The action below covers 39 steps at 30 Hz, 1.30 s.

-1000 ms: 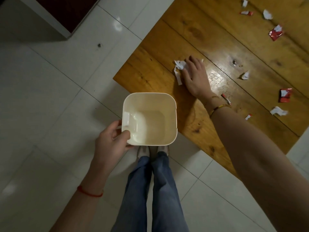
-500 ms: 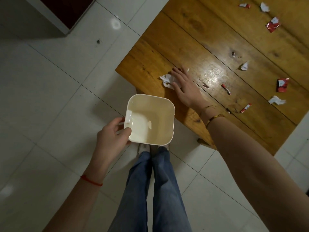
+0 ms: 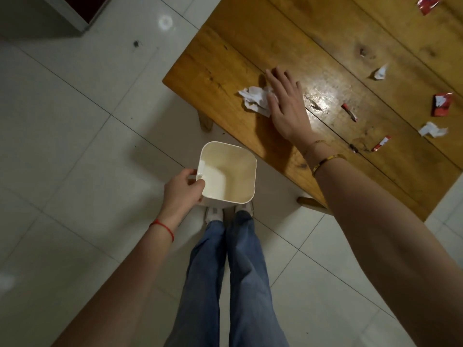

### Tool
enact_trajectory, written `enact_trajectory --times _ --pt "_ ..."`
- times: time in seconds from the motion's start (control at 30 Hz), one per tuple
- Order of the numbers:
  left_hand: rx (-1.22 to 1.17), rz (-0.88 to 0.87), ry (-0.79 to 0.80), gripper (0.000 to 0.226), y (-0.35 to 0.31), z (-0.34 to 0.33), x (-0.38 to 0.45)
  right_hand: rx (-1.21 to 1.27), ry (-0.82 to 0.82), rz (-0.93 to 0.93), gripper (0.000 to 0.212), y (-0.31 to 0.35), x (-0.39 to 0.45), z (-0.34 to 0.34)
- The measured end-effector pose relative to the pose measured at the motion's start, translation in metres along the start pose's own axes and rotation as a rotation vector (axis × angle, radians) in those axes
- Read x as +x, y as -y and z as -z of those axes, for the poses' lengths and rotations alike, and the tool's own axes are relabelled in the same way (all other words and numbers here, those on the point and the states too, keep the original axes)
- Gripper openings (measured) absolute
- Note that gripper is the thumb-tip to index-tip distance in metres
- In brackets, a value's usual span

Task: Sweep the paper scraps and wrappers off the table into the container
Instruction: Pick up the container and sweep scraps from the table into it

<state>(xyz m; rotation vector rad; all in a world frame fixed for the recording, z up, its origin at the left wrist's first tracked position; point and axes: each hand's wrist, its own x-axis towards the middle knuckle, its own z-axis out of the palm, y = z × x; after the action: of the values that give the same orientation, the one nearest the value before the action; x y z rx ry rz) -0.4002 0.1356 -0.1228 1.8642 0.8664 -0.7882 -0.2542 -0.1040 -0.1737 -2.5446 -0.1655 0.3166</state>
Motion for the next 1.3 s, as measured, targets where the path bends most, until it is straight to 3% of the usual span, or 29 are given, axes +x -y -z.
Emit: enact_trajectory --times 0.17,0.5,0.87,1.03,1.3 --pt "0.001 -0.008 0.040 0.039 0.002 -0.011 0.016 0.011 -0.010 0.042 0.051 -0.002 -0.005 -0.007" --pt "-0.038 0.018 0.074 0.047 -0.015 -0.024 0.030 -0.044 0.161 0.263 0.044 0.004 -0.033 -0.018" --pt "-0.104 0.044 0.090 0.043 -0.017 -0.032 0.037 0.106 0.296 0.373 0.039 0.033 -0.096 -0.033" --pt "-0.118 0.030 0.106 0.039 -0.013 -0.036 0.034 0.214 0.348 0.343 0.043 0.042 -0.120 -0.034" --pt "-0.104 0.040 0.099 0.044 -0.001 -0.050 -0.005 0.202 0.238 0.171 0.045 0.022 -0.132 -0.002"
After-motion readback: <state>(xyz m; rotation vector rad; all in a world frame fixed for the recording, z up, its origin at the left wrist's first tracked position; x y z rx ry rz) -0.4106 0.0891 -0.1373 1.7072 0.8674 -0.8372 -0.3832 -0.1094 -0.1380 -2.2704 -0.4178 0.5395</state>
